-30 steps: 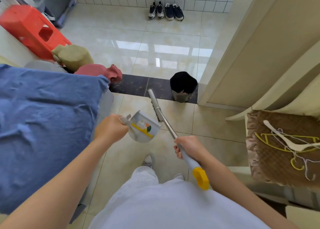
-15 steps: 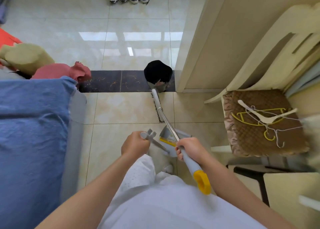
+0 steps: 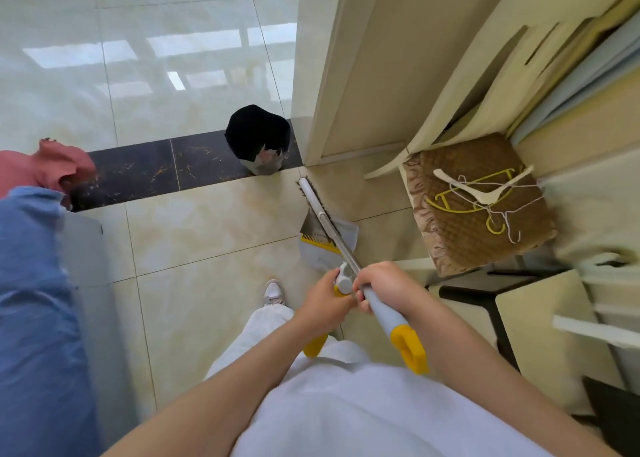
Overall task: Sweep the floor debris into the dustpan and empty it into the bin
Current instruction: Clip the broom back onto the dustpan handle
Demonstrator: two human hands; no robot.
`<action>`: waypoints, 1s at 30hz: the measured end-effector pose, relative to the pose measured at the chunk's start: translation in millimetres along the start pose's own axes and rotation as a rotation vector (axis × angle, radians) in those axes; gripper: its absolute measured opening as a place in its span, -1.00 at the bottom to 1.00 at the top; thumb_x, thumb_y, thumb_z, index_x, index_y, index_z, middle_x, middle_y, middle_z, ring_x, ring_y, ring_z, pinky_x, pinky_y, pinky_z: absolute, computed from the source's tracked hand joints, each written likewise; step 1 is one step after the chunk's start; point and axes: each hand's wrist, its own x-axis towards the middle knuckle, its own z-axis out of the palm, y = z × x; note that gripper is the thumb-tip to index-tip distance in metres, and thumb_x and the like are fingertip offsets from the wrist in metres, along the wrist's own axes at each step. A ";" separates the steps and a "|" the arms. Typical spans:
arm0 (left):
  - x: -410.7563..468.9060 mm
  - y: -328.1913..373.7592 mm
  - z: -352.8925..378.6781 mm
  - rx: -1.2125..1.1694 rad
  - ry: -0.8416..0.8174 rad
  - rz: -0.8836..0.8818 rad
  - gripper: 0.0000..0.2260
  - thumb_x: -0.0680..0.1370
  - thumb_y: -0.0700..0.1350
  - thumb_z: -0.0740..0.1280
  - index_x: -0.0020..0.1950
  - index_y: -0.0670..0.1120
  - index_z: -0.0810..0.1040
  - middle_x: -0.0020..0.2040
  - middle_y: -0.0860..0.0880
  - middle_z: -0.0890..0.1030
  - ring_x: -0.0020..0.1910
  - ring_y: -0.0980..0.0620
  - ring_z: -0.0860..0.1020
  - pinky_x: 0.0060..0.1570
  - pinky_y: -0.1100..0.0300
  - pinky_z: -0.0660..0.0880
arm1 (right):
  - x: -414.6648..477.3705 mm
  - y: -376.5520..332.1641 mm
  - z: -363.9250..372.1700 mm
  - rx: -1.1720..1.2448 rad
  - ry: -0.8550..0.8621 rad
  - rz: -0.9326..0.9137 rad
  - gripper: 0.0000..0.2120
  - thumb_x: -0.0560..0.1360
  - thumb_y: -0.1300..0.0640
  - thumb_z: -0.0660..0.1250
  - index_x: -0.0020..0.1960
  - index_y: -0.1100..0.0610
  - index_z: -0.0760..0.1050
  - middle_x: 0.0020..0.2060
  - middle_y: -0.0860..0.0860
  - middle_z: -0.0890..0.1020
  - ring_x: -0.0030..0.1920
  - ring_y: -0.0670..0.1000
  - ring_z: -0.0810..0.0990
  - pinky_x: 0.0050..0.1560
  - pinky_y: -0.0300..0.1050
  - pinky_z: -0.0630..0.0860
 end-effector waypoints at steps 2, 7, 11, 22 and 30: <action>2.1 10.8 -5.2 -0.164 -0.164 -0.121 -0.71 0.44 -0.19 0.30 0.15 0.01 0.46 -0.21 -0.11 0.51 -0.36 0.03 0.44 -0.38 0.21 0.46 | -1.4 -1.5 -2.3 -0.034 -0.001 0.017 -0.79 0.46 0.45 0.09 -0.31 0.28 0.35 -0.42 0.12 0.36 -0.47 0.03 0.32 -0.61 -0.33 0.29; 23.9 20.2 -21.5 -0.541 -0.387 -0.539 -0.67 0.51 0.03 0.17 -0.19 -0.23 0.50 -0.40 -0.17 0.56 -0.41 -0.07 0.53 -0.11 0.10 0.45 | -10.8 -6.4 -18.9 -0.177 -0.034 0.035 -0.80 0.47 0.40 0.11 -0.31 0.26 0.35 -0.46 0.12 0.36 -0.54 -0.01 0.31 -0.61 -0.29 0.31; 53.7 17.6 -10.1 -0.489 -0.368 -0.671 -0.51 0.47 0.20 0.32 0.05 -0.24 0.51 -0.24 -0.17 0.59 -0.32 -0.10 0.59 -0.22 0.12 0.55 | -14.8 -11.0 -27.7 -0.274 -0.091 0.047 -0.89 0.48 0.36 0.15 -0.19 0.29 0.42 -0.43 0.14 0.44 -0.52 -0.01 0.41 -0.57 -0.28 0.39; 87.3 28.6 24.6 -0.463 -0.268 -0.757 -0.76 0.46 -0.01 0.38 -0.23 -0.16 0.45 -0.34 -0.15 0.57 -0.41 -0.06 0.58 -0.25 0.12 0.58 | -17.4 -26.9 -65.4 -0.609 -0.224 -0.007 -0.82 0.32 0.11 0.28 -0.20 0.18 0.33 -0.39 0.07 0.43 -0.41 0.03 0.46 -0.40 -0.24 0.41; 92.8 29.9 30.8 -0.420 -0.282 -0.754 -0.75 0.48 -0.02 0.33 -0.03 -0.18 0.41 -0.21 -0.19 0.50 -0.23 -0.11 0.50 -0.12 0.05 0.51 | -12.9 -27.0 -78.3 -0.473 -0.294 -0.017 -0.88 0.38 0.17 0.27 -0.16 0.19 0.36 -0.37 0.06 0.43 -0.44 -0.03 0.46 -0.40 -0.26 0.43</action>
